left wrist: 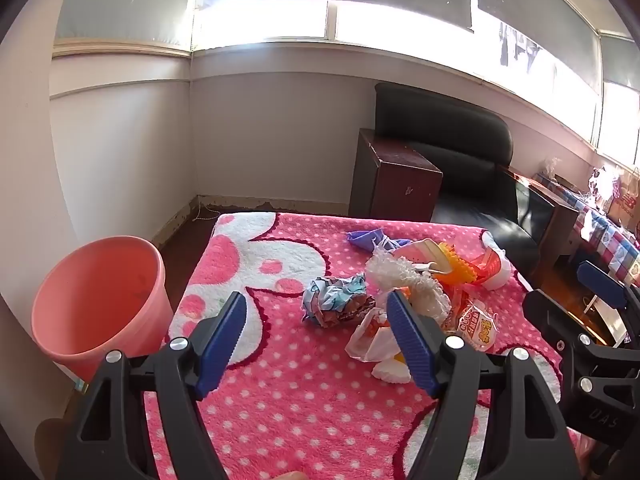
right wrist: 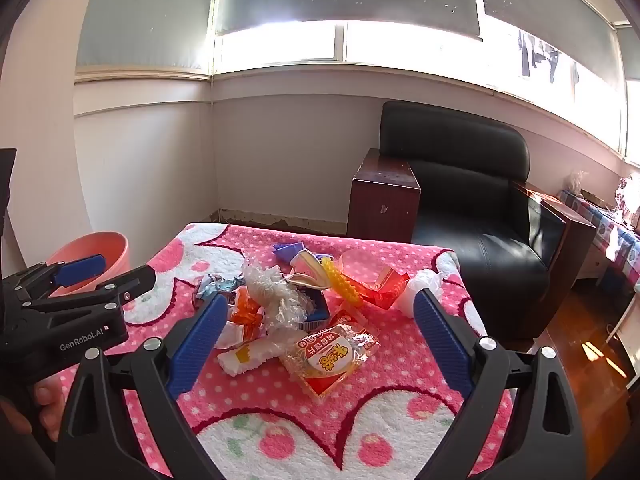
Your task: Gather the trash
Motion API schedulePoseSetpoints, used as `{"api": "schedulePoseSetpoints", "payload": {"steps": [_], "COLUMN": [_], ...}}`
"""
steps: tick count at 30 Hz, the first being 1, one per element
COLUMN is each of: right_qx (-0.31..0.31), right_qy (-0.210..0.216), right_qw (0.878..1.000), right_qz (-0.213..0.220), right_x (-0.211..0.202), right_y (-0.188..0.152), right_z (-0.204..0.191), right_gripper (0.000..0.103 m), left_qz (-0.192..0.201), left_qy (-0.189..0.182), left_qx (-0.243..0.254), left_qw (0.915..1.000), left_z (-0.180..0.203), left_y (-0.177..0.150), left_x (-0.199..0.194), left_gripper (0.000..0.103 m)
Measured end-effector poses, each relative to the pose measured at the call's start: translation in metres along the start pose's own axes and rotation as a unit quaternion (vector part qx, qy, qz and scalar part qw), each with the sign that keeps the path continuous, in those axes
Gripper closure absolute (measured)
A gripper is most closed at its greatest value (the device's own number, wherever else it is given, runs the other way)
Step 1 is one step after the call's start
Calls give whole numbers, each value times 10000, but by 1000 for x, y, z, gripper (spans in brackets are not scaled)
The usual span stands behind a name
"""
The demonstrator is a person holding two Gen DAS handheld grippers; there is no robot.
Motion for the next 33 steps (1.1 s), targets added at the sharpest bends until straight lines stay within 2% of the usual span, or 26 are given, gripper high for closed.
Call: {"api": "schedulePoseSetpoints", "payload": {"steps": [33], "right_qx": [24], "right_qy": [7], "right_qw": [10000], "right_qz": [56], "right_x": [1], "right_y": [2], "right_z": [-2], "right_gripper": [9], "left_qz": [-57], "left_qy": [16], "left_qx": [-6], "left_qw": [10000], "left_z": [-3], "left_y": [-2], "left_x": [3], "left_gripper": [31]}}
Point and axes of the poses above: each gripper's, at about its wrist camera, not at the fingertips, and x roughly the way its jaws point, z to its right, y to its top, the point moved 7 cm from there along x, roughly the way its jaws point, and after that the axes turned 1 degree about -y, right-handed, at the moved point
